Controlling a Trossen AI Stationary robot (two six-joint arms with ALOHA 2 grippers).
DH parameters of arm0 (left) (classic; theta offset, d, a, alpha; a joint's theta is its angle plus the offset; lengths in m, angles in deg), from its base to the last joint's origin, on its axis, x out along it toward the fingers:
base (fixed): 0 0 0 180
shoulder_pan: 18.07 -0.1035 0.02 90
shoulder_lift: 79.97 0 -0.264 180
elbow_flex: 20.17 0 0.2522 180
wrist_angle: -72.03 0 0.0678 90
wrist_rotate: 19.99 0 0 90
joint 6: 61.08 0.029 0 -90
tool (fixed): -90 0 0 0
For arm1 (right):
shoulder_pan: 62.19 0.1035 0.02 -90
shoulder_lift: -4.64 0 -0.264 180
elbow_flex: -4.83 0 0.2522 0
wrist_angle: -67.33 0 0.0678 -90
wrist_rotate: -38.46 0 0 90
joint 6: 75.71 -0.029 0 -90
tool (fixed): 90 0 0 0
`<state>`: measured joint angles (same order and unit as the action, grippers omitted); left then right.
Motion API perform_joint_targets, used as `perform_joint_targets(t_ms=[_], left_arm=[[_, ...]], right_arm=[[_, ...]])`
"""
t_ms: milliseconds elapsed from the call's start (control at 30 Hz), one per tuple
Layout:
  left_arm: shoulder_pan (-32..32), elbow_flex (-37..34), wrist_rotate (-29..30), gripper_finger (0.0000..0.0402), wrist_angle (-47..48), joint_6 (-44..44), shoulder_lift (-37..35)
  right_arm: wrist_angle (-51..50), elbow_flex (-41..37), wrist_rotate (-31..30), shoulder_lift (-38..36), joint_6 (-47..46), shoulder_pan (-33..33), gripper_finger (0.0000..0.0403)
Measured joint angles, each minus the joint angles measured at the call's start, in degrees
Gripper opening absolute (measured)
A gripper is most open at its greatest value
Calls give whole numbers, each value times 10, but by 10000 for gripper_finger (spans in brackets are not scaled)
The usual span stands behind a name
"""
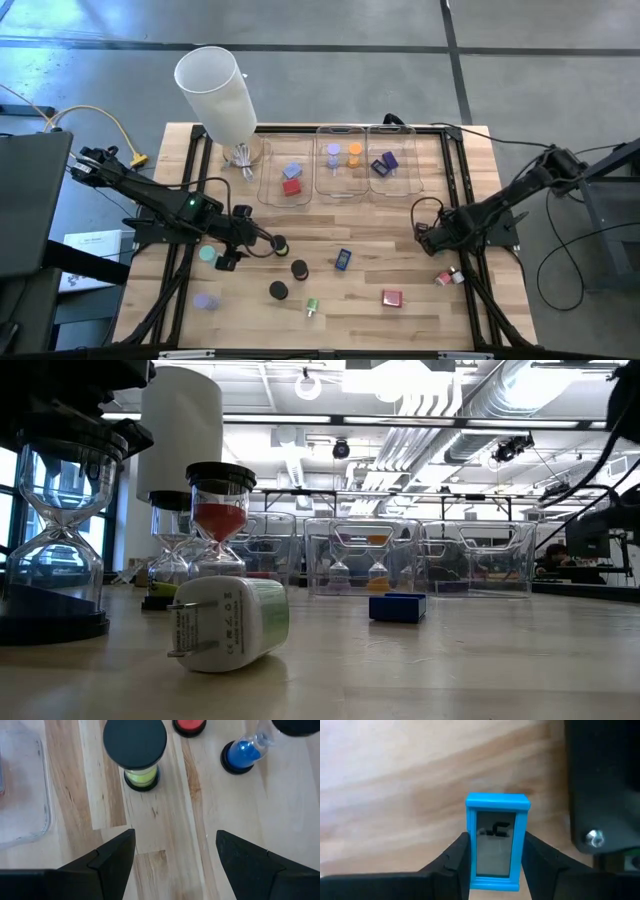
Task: Pick & Place Office items
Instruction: Put the light blue digital clock into the right transparent bin
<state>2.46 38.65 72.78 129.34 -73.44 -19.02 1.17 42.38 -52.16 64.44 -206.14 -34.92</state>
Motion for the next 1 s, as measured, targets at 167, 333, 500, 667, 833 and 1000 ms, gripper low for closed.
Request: perform_joint_targets(t_ms=[167, 333, 500, 667, 833, 1000], left_arm=[[0, 0, 0, 271, -16, -23, 0], [0, 0, 0, 271, -54, -26, 0], [0, 0, 0, 271, -111, -9, 0], [-8, 0, 0, 271, -174, 32, 0], [-29, 0, 1, 271, -213, 33, 0], [-49, 0, 1, 271, -219, 32, 0]], right_arm=[[0, 59, -99, -2, 32, 27, 125], [4, 152, -256, -2, 146, 30, 125], [7, 227, -356, -3, 330, 2, 125], [8, 275, -384, -3, 503, -58, 125], [22, 316, -377, -3, 683, -150, 125], [65, 362, -295, -3, 849, -272, 125]])
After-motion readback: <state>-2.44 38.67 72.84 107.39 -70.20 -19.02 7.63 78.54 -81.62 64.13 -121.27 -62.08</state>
